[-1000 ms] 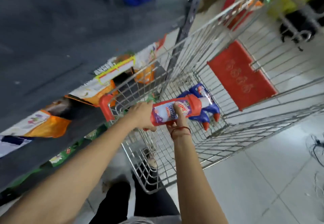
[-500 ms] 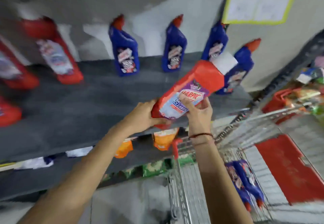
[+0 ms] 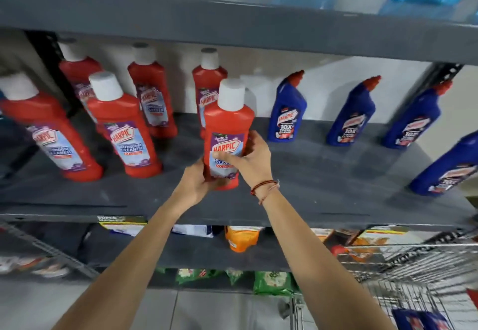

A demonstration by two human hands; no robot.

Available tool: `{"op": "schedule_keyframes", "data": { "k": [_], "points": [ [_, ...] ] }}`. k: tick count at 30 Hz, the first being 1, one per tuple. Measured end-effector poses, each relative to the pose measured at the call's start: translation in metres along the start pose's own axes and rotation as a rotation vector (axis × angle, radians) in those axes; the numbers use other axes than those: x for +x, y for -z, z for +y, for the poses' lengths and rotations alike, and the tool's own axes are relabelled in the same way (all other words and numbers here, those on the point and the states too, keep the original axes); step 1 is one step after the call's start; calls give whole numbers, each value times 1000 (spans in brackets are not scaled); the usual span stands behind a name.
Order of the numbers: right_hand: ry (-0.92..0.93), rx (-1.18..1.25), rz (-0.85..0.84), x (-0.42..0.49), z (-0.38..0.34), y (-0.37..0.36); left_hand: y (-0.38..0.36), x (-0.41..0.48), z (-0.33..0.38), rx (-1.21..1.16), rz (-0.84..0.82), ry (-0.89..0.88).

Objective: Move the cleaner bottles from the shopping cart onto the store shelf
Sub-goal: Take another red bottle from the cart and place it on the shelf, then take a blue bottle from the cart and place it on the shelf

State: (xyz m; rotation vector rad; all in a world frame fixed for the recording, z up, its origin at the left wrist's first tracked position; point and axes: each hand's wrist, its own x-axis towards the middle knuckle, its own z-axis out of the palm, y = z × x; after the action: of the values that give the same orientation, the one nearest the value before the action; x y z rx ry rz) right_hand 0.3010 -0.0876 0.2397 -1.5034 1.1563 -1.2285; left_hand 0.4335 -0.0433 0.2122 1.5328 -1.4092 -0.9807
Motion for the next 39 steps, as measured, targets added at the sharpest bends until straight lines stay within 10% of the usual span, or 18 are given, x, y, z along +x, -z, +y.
{"op": "schedule_keyframes", "data": {
  "k": [12, 19, 32, 39],
  "points": [
    [-55, 14, -57, 0, 12, -42, 20, 8, -35, 24, 165, 66],
    [-124, 173, 189, -27, 37, 43, -43, -57, -26, -264, 627, -73],
    [-380, 202, 915, -154, 132, 299, -296, -52, 36, 64, -496, -269],
    [-823, 105, 1105, -233, 237, 377, -429, -70, -17, 350, -904, -180]
  ]
}}
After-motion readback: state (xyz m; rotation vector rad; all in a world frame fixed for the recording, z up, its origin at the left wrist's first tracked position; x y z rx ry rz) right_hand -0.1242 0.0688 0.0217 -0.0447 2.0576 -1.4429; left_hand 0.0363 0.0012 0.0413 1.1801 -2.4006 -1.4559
